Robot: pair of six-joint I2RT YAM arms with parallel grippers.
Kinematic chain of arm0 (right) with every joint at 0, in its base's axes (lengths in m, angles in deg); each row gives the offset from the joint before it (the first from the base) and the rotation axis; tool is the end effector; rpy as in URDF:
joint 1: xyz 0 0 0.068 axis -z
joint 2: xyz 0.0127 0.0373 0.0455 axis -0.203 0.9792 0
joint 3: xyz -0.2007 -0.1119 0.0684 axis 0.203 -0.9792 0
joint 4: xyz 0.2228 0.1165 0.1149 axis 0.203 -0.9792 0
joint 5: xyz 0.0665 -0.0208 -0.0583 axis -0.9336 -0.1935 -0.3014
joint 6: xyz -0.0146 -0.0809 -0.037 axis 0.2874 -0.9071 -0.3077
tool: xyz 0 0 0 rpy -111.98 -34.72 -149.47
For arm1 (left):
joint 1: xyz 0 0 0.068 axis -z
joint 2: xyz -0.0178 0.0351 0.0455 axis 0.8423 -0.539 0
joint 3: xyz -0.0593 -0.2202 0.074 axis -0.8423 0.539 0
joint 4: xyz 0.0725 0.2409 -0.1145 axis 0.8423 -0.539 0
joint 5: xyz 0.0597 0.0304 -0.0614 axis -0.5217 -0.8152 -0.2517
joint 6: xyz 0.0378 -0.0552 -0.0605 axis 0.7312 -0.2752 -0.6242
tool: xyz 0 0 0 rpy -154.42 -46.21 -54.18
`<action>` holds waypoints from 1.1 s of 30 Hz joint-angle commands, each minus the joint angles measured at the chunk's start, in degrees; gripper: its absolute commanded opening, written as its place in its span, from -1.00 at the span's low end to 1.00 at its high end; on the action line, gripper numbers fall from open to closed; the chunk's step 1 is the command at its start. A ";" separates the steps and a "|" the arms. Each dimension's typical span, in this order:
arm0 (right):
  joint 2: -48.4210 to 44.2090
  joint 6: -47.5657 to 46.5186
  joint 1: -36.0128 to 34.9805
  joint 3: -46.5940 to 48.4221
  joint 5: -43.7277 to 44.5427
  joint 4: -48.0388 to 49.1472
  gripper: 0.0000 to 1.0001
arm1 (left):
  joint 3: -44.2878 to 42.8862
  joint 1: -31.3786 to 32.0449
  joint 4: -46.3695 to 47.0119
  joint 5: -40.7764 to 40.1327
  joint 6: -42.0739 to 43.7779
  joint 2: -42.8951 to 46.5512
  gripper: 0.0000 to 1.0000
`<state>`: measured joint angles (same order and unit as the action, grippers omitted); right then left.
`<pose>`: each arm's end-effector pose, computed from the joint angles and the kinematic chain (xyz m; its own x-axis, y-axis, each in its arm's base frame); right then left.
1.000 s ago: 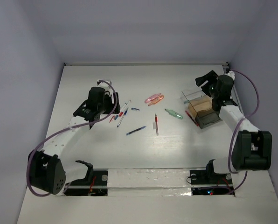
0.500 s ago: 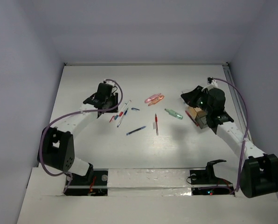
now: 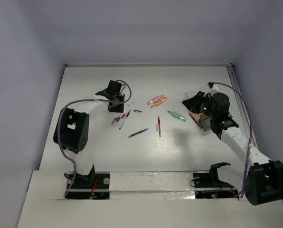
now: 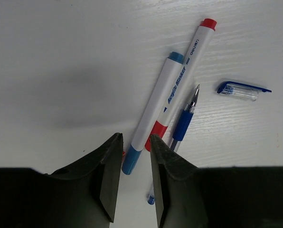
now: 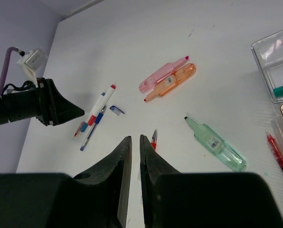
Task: Sort the stationery into containers
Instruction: Pick up the pen from the center of the board.
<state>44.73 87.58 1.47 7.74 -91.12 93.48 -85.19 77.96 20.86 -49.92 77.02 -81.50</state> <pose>0.3086 0.0838 0.2215 -0.4907 0.4224 -0.7621 -0.2690 0.7584 0.5936 0.3815 -0.1430 0.1209 -0.7733 0.1180 -0.6229 0.2288 0.9683 -0.1006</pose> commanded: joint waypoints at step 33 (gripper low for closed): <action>-0.72 -0.61 -0.57 -1.15 -4.05 2.78 -0.62 | -5.74 1.13 -1.81 -2.82 2.42 -8.16 -0.54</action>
<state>44.88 87.58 1.47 6.80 -94.16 93.52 -89.17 79.03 20.55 -51.75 79.03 -88.95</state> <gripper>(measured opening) 0.187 0.218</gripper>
